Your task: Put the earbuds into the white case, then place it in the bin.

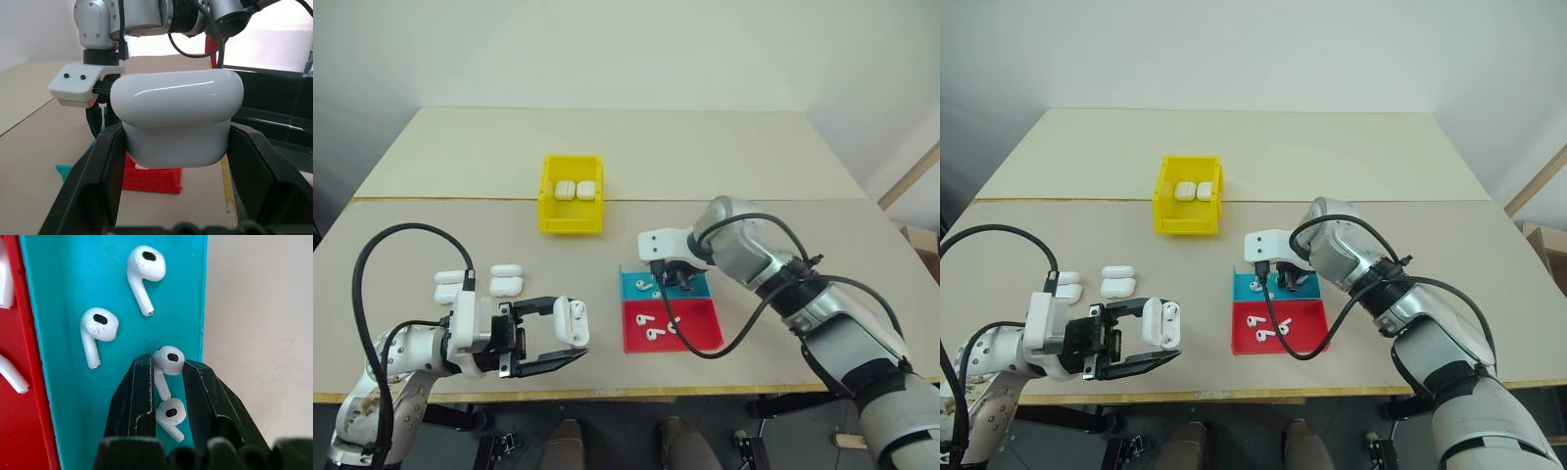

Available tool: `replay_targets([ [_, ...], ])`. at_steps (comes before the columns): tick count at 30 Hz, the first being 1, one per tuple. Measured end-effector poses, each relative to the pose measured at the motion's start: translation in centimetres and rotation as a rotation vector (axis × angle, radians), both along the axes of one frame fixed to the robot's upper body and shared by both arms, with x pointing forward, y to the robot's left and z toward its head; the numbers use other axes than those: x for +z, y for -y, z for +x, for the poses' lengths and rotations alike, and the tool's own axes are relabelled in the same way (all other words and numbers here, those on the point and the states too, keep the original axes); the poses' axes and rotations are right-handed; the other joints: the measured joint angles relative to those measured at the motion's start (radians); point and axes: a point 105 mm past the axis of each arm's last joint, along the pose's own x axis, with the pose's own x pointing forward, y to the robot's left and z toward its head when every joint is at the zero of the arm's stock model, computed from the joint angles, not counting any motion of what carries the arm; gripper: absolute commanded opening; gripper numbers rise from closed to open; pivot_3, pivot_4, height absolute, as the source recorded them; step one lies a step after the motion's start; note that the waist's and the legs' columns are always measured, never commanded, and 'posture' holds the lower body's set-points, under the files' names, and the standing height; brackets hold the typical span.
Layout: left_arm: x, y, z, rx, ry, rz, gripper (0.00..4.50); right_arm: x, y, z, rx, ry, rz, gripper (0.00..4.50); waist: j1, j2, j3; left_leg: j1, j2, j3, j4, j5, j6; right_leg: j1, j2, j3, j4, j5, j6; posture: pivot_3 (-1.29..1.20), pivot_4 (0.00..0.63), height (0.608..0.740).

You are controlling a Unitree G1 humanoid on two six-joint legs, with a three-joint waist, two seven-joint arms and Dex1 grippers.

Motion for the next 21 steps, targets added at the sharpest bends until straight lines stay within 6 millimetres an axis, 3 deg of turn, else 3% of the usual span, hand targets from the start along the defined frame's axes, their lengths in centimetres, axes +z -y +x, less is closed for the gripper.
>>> replay_targets([
  [4, 0.5, 0.1, 0.2, -0.008, 0.019, -0.013, 2.8, 3.9, 0.4, 0.1, -0.113, 0.031, 0.203, 0.81, 0.002, 0.0, 0.0, -0.001, 0.0, 0.0, 0.0, 0.0, 0.0, -0.001, 0.0, 0.0, 0.0, 0.0, 0.0, 0.0, 0.15, 0.74],
  [7, 0.9, 0.3, 0.2, -0.019, 0.022, -0.038, 2.8, 8.2, 1.0, -0.1, -0.205, 0.083, 0.443, 0.81, 0.003, 0.0, 0.0, -0.002, 0.0, -0.001, 0.0, 0.0, 0.0, -0.001, 0.0, -0.001, 0.0, 0.0, 0.0, 0.0, 0.15, 0.74],
  [11, 1.9, 0.8, 0.2, -0.053, 0.04, -0.086, 2.8, 13.0, 2.3, -2.4, -0.224, 0.161, 0.795, 0.81, 0.01, 0.0, 0.0, -0.002, 0.0, -0.002, 0.0, 0.0, 0.0, 0.0, 0.0, -0.001, -0.001, 0.0, 0.0, 0.0, 0.15, 0.74],
  [15, 3.0, 1.9, 0.4, -0.098, 0.07, -0.13, 2.8, 13.7, 2.3, -6.3, -0.119, 0.208, 1.116, 0.81, 0.01, 0.0, 0.0, -0.002, -0.001, -0.002, 0.0, 0.0, 0.0, 0.001, 0.0, -0.001, 0.0, 0.0, 0.0, 0.0, 0.15, 0.74],
  [21, 3.0, 3.6, 0.5, -0.162, 0.049, -0.16, 2.8, 13.9, 1.8, -11.4, 0.039, 0.209, 1.332, 0.81, -0.002, 0.0, 0.0, 0.0, 0.0, -0.002, 0.0, 0.0, 0.0, 0.002, 0.0, -0.001, 0.0, 0.0, 0.0, 0.0, 0.15, 0.74],
])
